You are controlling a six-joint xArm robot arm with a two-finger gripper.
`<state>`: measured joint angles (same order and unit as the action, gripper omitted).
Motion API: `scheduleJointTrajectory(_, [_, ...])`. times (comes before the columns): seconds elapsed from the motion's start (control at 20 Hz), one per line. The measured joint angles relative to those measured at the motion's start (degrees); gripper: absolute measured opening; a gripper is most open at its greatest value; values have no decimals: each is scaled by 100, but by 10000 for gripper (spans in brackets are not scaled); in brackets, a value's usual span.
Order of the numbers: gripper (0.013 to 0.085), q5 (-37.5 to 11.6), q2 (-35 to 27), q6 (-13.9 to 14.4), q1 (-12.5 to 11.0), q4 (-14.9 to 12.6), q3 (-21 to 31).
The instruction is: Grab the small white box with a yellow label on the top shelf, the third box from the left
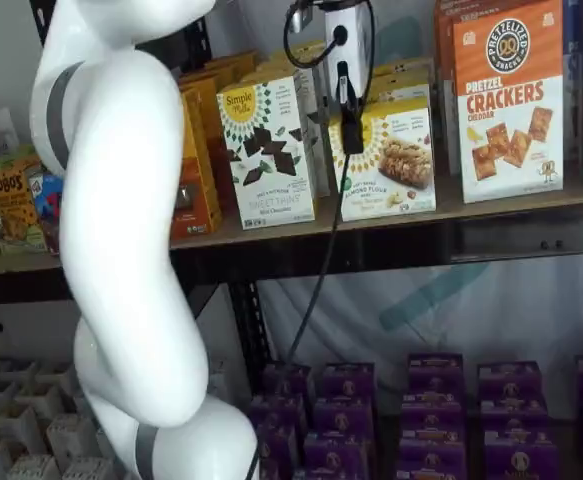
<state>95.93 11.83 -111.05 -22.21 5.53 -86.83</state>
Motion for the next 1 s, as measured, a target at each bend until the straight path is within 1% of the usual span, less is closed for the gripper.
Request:
scheduleJointTrajectory(0.3, [290, 240, -16, -29, -44, 11, -100])
scheduleJointTrajectory(0.5, [290, 468, 98, -37, -70, 46, -85])
scheduleJointTrajectory(0.8, [290, 739, 415, -40, -86, 44, 106])
scheduleJointTrajectory(1.0, [290, 873, 649, -26, -63, -16, 293])
